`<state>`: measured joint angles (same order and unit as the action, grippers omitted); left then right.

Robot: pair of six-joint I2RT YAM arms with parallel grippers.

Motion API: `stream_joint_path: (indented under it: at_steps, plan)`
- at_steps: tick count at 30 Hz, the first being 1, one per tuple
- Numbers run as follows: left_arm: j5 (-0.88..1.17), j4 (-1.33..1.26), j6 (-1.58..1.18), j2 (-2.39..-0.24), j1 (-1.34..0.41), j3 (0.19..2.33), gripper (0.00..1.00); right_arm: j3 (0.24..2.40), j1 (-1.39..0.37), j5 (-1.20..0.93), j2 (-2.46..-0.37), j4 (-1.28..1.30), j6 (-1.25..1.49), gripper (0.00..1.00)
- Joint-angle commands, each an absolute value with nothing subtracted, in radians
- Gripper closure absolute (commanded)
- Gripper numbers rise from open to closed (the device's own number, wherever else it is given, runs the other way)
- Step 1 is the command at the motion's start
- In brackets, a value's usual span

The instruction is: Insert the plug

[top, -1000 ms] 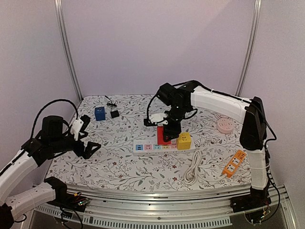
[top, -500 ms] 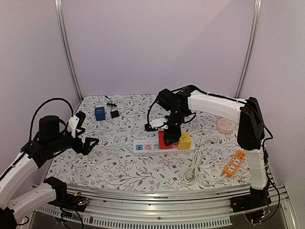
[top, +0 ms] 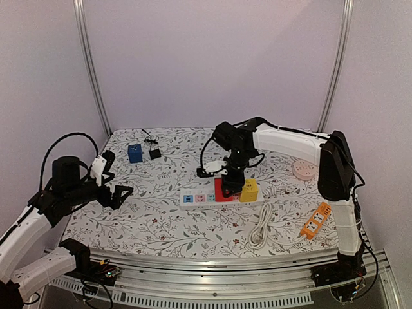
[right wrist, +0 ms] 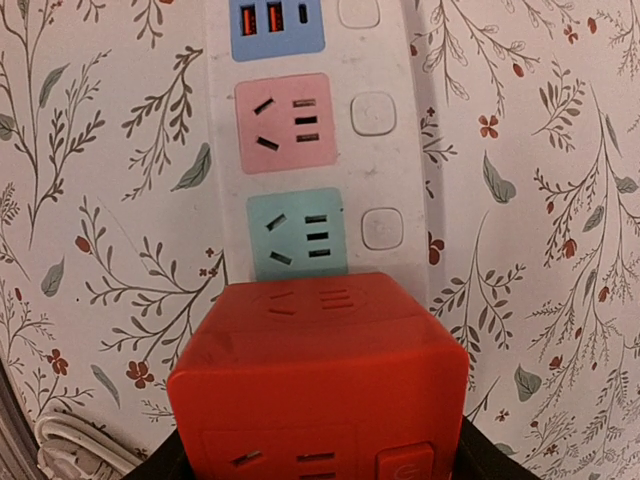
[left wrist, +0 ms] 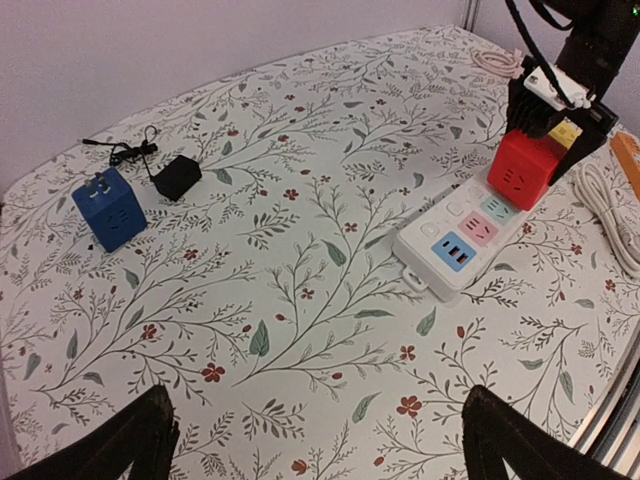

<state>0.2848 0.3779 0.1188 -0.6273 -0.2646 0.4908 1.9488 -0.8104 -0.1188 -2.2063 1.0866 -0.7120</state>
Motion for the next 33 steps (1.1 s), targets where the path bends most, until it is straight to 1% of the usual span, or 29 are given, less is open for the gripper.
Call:
stream_joint_path:
  at_steps: [1, 10, 14, 22, 28, 33]
  plan:
    - [0.299, 0.352, 0.124, -0.617, -0.249, 0.472, 0.00, 1.917, -0.800, -0.132, -2.210, 1.070, -0.715, 1.00]
    - [0.301, 0.353, 0.126, -0.612, -0.248, 0.472, 0.01, 1.875, -0.800, -0.135, -2.260, 1.038, -0.704, 1.00]
    - [0.301, 0.352, 0.129, -0.611, -0.247, 0.471, 0.00, 1.846, -0.800, -0.074, -2.296, 1.040, -0.703, 1.00]
    - [0.302, 0.351, 0.132, -0.609, -0.246, 0.470, 0.01, 1.806, -0.809, -0.037, -2.304, 1.033, -0.684, 1.00]
    - [0.306, 0.352, 0.133, -0.609, -0.245, 0.469, 0.00, 1.815, -0.820, 0.062, -2.347, 1.036, -0.672, 1.00]
    - [0.308, 0.353, 0.135, -0.608, -0.244, 0.468, 0.01, 1.808, -0.825, 0.081, -2.372, 1.043, -0.656, 1.00]
